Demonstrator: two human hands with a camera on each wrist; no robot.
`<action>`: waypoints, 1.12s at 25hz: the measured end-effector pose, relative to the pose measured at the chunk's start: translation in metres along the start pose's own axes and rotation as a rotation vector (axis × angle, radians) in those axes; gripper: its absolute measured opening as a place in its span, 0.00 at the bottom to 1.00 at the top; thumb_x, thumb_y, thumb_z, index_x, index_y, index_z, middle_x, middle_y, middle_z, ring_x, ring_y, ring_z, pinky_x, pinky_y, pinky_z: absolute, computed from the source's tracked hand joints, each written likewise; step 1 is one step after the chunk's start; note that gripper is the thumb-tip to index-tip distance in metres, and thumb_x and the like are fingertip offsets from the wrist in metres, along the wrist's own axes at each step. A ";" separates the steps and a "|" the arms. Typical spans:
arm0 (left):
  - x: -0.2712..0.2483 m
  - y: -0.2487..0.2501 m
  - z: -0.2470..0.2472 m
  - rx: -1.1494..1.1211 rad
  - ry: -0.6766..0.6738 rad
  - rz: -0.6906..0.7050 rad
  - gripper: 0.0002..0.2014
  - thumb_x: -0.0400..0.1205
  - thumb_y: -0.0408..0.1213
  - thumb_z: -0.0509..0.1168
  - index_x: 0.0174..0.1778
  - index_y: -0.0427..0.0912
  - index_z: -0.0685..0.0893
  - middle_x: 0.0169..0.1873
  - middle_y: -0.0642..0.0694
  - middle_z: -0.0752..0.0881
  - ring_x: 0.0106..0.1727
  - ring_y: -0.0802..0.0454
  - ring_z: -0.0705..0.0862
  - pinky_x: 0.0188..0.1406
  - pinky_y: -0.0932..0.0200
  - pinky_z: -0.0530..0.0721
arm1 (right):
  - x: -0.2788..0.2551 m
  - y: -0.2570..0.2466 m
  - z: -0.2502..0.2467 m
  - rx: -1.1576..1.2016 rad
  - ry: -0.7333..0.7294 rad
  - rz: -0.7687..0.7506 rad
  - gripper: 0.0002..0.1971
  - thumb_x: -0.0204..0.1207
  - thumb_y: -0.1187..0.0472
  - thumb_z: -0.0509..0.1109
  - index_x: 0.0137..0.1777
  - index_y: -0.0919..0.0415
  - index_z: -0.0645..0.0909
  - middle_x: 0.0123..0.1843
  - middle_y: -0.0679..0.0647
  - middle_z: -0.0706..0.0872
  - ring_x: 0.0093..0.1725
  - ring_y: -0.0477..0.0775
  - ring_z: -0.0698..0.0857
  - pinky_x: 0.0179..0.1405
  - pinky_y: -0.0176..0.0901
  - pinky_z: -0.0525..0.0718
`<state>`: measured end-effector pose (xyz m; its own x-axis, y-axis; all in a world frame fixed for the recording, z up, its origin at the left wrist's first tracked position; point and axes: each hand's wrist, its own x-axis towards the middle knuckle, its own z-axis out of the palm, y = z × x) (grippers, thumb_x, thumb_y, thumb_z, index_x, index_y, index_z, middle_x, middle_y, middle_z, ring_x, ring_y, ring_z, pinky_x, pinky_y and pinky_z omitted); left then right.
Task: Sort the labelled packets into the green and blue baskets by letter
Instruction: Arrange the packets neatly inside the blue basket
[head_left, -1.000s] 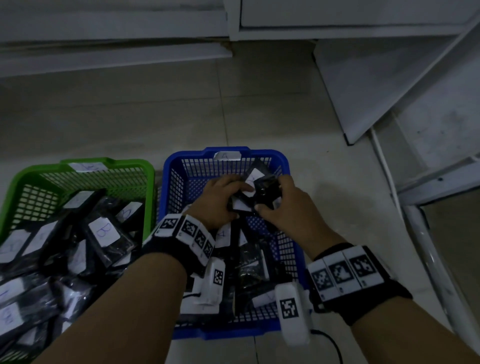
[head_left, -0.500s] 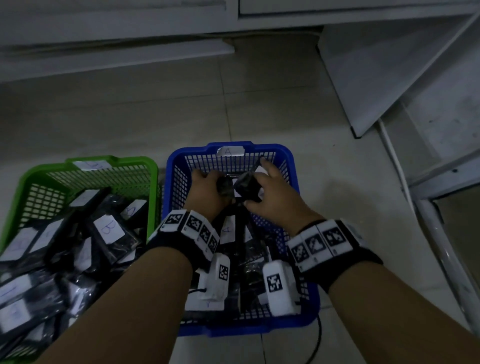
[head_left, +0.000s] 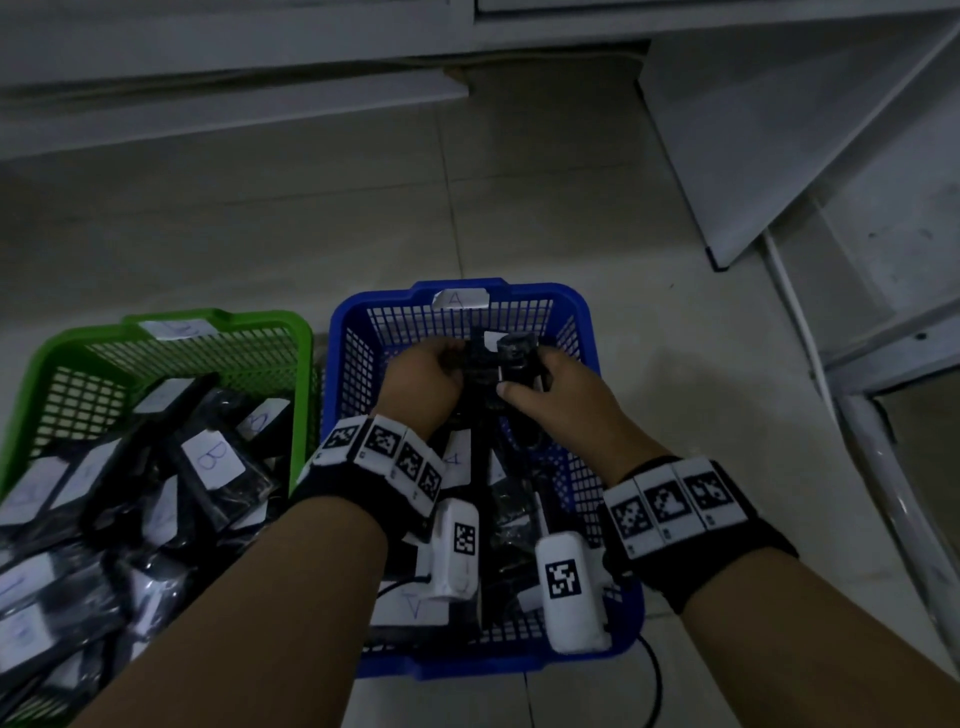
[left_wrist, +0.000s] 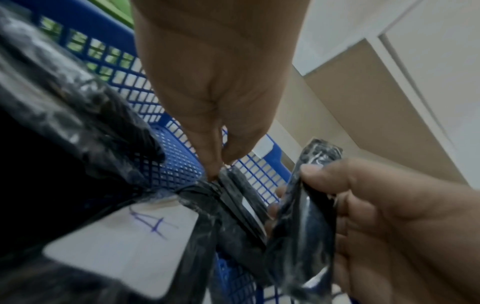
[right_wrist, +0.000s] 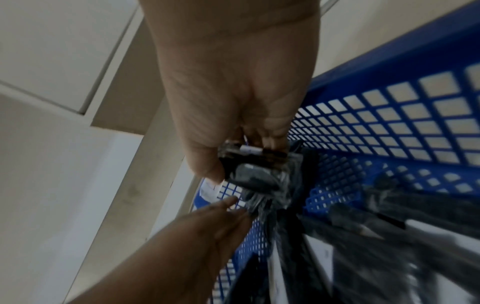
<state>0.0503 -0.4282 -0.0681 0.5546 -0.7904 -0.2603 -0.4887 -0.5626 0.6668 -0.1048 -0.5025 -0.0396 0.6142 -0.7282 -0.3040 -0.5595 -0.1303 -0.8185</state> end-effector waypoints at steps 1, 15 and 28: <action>0.000 0.000 0.001 -0.013 -0.011 -0.005 0.18 0.80 0.30 0.63 0.66 0.43 0.81 0.60 0.44 0.87 0.60 0.47 0.84 0.62 0.60 0.79 | -0.001 0.000 0.000 -0.018 0.020 -0.004 0.16 0.74 0.53 0.73 0.61 0.54 0.81 0.51 0.46 0.84 0.47 0.43 0.81 0.36 0.20 0.74; -0.018 -0.013 -0.027 0.105 0.012 0.027 0.19 0.79 0.28 0.60 0.65 0.44 0.82 0.64 0.43 0.82 0.64 0.44 0.80 0.63 0.56 0.76 | -0.007 0.015 0.015 -0.320 -0.011 -0.072 0.22 0.71 0.52 0.73 0.64 0.58 0.77 0.56 0.56 0.81 0.56 0.57 0.81 0.55 0.50 0.83; -0.062 -0.031 -0.045 0.502 -0.400 0.108 0.14 0.83 0.39 0.60 0.61 0.36 0.79 0.57 0.38 0.78 0.56 0.42 0.79 0.48 0.53 0.76 | -0.045 0.019 0.018 -0.506 -0.089 0.011 0.27 0.74 0.51 0.72 0.72 0.56 0.72 0.63 0.55 0.81 0.60 0.56 0.80 0.52 0.39 0.76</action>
<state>0.0612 -0.3503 -0.0415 0.2388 -0.8236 -0.5145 -0.8364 -0.4436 0.3219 -0.1329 -0.4598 -0.0505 0.6394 -0.6744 -0.3692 -0.7519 -0.4484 -0.4833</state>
